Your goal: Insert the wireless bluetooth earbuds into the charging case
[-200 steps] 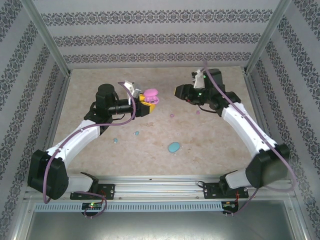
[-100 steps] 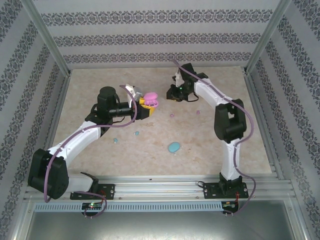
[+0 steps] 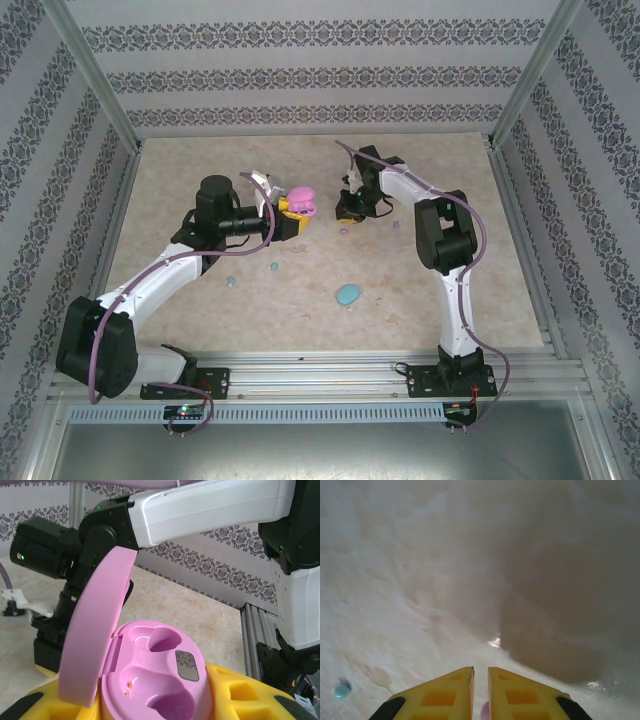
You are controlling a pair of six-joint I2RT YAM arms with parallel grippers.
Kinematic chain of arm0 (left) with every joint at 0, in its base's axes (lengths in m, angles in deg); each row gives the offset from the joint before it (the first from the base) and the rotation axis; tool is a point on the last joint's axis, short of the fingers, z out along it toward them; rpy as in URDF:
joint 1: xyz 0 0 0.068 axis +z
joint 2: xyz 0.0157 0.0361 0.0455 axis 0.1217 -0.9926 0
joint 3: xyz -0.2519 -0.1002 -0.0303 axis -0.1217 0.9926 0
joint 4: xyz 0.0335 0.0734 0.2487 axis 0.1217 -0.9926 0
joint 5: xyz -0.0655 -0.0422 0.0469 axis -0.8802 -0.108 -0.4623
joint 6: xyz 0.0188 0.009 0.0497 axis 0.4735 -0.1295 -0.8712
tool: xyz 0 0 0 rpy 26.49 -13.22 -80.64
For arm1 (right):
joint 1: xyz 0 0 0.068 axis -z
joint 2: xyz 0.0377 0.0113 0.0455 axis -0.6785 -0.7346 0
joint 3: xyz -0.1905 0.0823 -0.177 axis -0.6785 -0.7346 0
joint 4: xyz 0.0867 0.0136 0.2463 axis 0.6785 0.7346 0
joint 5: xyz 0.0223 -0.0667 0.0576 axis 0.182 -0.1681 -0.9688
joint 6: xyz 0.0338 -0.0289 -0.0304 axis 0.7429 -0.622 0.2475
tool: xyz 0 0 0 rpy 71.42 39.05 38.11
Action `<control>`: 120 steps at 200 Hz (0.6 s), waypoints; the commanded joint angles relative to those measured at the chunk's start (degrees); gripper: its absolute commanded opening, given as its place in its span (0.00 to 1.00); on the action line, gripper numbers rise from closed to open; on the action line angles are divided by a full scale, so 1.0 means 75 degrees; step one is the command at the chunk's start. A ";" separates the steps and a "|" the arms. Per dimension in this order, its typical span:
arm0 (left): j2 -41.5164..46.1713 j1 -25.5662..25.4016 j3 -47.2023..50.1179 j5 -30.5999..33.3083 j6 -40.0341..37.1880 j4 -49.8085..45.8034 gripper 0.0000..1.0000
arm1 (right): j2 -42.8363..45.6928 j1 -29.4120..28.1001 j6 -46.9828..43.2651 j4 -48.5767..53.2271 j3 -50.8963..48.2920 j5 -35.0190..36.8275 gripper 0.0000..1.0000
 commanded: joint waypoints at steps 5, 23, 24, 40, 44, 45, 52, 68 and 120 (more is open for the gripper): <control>-0.0041 0.0079 0.0054 -0.0012 0.0023 0.0421 0.27 | 0.0362 0.0143 -0.0228 -0.0019 -0.0362 -0.0122 0.15; -0.0015 0.0079 0.0066 -0.0005 0.0036 0.0420 0.27 | 0.0370 0.0152 -0.0302 -0.0022 -0.0490 -0.0165 0.15; -0.0010 0.0080 0.0066 -0.0008 0.0036 0.0420 0.27 | 0.0367 0.0152 -0.0302 -0.0022 -0.0493 -0.0168 0.15; 0.0042 0.0074 0.0094 0.0009 0.0038 0.0385 0.27 | 0.0370 0.0165 -0.0295 -0.0011 -0.0570 -0.0194 0.15; 0.0051 0.0078 0.0096 0.0021 0.0037 0.0385 0.27 | 0.0374 0.0164 -0.0275 -0.0009 -0.0595 -0.0203 0.15; 0.0058 0.0079 0.0098 0.0023 0.0042 0.0385 0.27 | 0.0375 0.0164 -0.0271 -0.0016 -0.0605 -0.0205 0.15; 0.0089 0.0079 0.0111 0.0027 0.0037 0.0368 0.27 | 0.0411 0.0166 -0.0240 -0.0028 -0.0662 -0.0232 0.15; 0.0150 0.0077 0.0135 0.0053 0.0025 0.0329 0.27 | 0.0516 0.0165 -0.0152 -0.0124 -0.0838 -0.0319 0.15; 0.0254 0.0079 0.0146 0.0088 -0.0022 0.0230 0.27 | 0.0900 0.0165 0.0060 -0.0198 -0.1207 -0.0446 0.17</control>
